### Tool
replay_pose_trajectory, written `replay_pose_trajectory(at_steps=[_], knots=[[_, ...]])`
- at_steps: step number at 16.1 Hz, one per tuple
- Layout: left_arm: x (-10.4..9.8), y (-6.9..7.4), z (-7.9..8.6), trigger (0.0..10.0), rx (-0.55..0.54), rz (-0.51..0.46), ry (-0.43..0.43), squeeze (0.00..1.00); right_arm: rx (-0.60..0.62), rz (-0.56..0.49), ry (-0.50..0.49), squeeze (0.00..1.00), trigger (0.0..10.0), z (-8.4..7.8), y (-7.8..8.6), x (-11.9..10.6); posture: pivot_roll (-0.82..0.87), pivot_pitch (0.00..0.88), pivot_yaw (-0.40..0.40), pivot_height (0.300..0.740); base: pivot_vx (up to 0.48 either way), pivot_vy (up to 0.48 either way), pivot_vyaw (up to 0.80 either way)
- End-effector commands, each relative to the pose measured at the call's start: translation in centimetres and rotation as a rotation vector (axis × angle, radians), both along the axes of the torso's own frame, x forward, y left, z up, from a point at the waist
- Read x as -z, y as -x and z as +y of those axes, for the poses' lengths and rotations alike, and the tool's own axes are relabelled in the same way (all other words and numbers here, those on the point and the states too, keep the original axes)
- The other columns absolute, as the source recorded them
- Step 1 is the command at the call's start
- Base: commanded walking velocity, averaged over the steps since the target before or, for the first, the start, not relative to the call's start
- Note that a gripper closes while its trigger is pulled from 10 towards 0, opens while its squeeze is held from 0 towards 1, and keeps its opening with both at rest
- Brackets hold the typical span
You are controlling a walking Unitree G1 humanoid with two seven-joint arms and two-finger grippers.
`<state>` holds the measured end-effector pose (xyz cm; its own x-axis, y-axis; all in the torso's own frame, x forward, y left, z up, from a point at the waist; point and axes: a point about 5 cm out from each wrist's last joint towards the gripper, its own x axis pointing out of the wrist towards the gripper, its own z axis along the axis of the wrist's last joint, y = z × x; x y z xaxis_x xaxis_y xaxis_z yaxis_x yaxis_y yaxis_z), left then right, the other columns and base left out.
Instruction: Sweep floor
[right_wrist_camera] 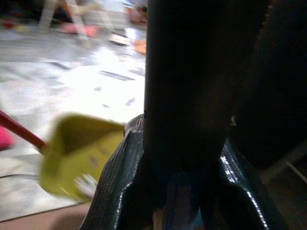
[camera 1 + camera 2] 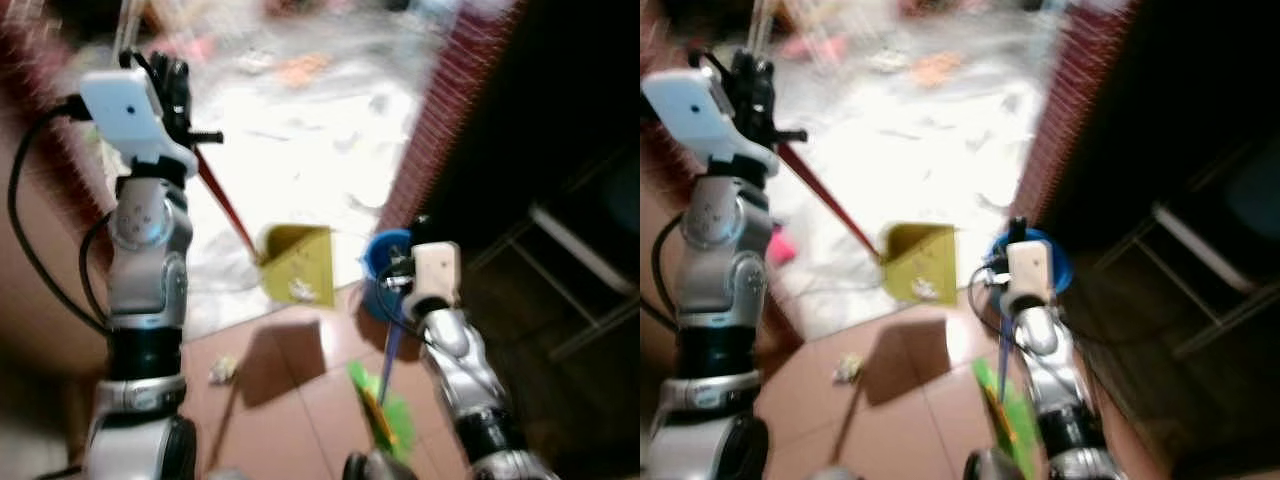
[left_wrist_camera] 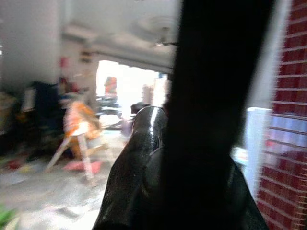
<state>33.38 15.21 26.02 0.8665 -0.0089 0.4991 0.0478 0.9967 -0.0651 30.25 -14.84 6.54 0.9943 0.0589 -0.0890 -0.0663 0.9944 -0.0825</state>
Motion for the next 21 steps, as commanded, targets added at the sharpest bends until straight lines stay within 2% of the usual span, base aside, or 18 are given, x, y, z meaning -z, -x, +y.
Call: replay_pose_trajectory(at_steps=[1,6,8,15,19,21], knots=[[-2.6,0.4,-0.8,10.0,0.045,-0.111,0.044,0.00,0.003,0.003,0.021,0.00,10.0,-0.3,-0.3,-0.1,-0.02,0.000,-0.036,0.740,0.319,0.000,-0.80],[-3.6,0.2,-1.1,10.0,0.040,-0.132,0.081,0.00,-0.022,0.004,0.006,0.00,10.0,0.1,-0.7,-0.2,-0.02,0.000,-0.030,0.740,0.319,0.000,-0.60],[-3.4,0.0,-1.3,10.0,0.029,-0.129,0.079,0.00,-0.049,-0.004,-0.005,0.00,10.0,0.7,-0.6,-0.3,-0.02,0.000,-0.028,0.740,0.317,0.000,0.00],[-3.4,-0.3,-1.4,10.0,-0.023,-0.136,0.083,0.00,-0.063,-0.009,-0.018,0.00,10.0,0.8,-0.6,-0.3,-0.03,0.000,-0.026,0.740,0.286,0.000,0.00],[-3.4,-0.3,-1.3,10.0,-0.047,-0.148,0.068,0.00,-0.077,-0.011,-0.027,0.00,10.0,1.0,-0.5,-0.2,-0.03,0.000,-0.028,0.740,0.000,0.000,0.00],[-3.4,0.0,-1.7,10.0,-0.057,-0.179,0.027,0.00,-0.082,-0.012,-0.027,0.00,10.0,1.0,-0.4,-0.2,-0.03,0.000,-0.030,0.740,0.000,0.000,0.00]])
